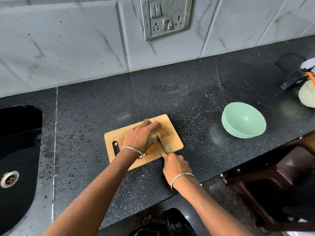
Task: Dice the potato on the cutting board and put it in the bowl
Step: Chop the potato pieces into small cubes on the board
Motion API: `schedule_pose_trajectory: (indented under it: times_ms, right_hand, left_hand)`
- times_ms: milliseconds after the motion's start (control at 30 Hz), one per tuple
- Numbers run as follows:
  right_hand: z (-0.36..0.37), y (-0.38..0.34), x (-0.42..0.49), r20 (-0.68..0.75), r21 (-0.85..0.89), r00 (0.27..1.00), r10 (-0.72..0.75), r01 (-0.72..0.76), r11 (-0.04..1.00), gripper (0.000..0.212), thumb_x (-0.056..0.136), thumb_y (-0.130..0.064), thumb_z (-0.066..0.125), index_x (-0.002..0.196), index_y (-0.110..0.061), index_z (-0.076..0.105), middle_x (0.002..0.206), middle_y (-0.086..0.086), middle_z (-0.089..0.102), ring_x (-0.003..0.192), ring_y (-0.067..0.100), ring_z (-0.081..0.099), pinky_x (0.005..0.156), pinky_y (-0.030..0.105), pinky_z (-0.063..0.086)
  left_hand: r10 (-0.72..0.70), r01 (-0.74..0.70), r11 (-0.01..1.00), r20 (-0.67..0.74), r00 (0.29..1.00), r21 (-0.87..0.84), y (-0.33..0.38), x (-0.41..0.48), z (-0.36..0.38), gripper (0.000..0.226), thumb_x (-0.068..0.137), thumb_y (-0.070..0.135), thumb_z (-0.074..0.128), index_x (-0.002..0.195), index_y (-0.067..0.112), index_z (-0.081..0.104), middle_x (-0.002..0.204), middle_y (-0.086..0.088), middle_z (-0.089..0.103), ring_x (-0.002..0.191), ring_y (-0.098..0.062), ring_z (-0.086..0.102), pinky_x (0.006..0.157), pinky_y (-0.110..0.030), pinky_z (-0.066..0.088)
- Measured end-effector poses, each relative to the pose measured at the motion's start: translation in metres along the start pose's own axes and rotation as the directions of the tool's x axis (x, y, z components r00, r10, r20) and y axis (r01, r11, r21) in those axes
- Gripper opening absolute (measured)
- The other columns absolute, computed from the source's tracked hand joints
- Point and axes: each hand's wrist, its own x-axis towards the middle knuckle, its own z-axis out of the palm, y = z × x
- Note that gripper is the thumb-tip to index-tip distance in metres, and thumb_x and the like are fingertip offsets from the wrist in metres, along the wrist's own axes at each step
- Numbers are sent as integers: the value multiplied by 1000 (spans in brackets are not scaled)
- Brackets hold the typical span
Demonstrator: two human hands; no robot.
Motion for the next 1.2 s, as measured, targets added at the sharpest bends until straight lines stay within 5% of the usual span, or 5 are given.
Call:
schedule_pose_trajectory:
  times_ms: [167, 600, 733, 933, 1200]
  right_hand:
    - [-2, 1, -1, 2, 21, 1000, -14, 14, 1000, 48, 103, -45, 27, 115, -11, 59, 117, 15, 63, 108, 38, 60, 79, 40, 46]
    - [-58, 63, -29, 262, -95, 965, -15, 41, 995, 53, 101, -52, 24, 104, -12, 59, 109, 16, 64, 102, 34, 60, 86, 39, 47]
    - [-73, 71, -19, 180, -21, 984, -13, 17, 1000, 53, 101, -51, 25, 96, -13, 62, 93, 12, 65, 82, 28, 59, 75, 35, 47]
    - [-35, 39, -5, 56, 88, 996, -66, 61, 994, 53, 101, -50, 23, 99, -14, 61, 102, 12, 66, 97, 34, 60, 84, 43, 47]
    - [-15, 21, -5, 49, 53, 993, -105, 102, 993, 51, 102, -50, 20, 101, -12, 55, 109, 17, 62, 102, 39, 58, 78, 43, 42]
  left_hand:
    - [82, -105, 978, 132, 988, 181, 4, 12, -10, 32, 86, 28, 68, 115, 39, 59, 143, 8, 21, 85, -19, 62, 72, -34, 55]
    - [104, -116, 990, 157, 982, 73, 0, 15, -9, 25, 84, 26, 70, 97, 45, 63, 140, 11, 31, 93, -15, 59, 68, -32, 51]
    - [91, -90, 996, 94, 991, -8, -5, 8, -5, 27, 82, 28, 69, 102, 44, 61, 131, 11, 39, 92, -15, 60, 68, -29, 45]
    - [-68, 58, 986, -60, 996, -159, -8, -2, 4, 41, 70, 32, 80, 103, 35, 54, 104, 10, 63, 89, -13, 65, 74, -35, 54]
    - [-252, 230, 961, -138, 958, -154, -9, -11, 16, 26, 76, 39, 76, 101, 38, 69, 92, 12, 73, 84, -18, 67, 71, -35, 55]
